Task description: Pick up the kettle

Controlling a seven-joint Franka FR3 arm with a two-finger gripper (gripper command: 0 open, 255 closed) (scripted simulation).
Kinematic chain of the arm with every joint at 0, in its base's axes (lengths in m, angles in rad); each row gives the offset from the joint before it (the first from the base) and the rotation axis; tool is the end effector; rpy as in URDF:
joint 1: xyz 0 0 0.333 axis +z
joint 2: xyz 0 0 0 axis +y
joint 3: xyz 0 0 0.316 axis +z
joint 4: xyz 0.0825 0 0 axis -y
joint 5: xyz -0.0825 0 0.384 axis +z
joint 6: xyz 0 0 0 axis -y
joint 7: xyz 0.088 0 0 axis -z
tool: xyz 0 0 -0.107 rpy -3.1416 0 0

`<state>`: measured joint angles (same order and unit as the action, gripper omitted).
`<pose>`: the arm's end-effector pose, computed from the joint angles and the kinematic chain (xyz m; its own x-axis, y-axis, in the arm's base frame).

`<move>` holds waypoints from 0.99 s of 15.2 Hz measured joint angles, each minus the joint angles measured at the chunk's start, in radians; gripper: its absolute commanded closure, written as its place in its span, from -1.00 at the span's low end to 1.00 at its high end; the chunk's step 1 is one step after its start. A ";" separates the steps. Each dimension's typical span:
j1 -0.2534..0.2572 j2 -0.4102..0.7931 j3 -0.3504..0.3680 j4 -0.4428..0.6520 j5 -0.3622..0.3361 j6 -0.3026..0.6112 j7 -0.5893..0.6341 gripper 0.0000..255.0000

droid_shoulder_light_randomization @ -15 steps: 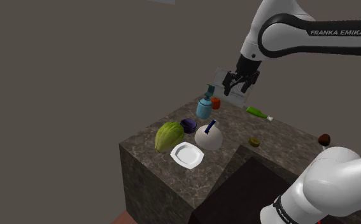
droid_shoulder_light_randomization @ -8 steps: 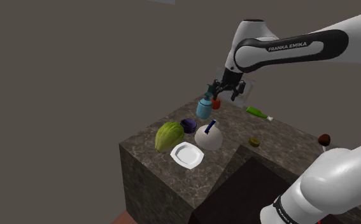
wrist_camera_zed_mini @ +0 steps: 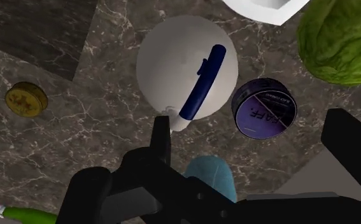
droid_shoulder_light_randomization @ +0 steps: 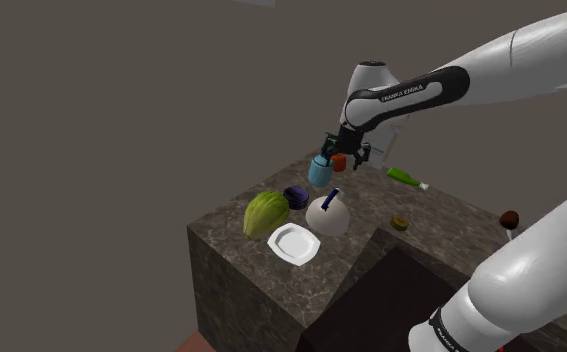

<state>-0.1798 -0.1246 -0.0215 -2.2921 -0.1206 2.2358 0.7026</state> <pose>0.4909 -0.1040 0.4087 0.6701 -0.7338 0.1120 -0.7405 -0.6713 0.0321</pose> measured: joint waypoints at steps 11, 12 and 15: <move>-0.064 0.378 -0.067 0.160 0.015 0.178 0.280 -1.00; -0.068 0.404 -0.074 0.176 0.022 0.183 0.301 -1.00; -0.082 0.476 -0.089 0.216 0.038 0.208 0.340 -1.00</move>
<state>-0.2621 0.3518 -0.1108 -2.0757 -0.0821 2.4438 1.0426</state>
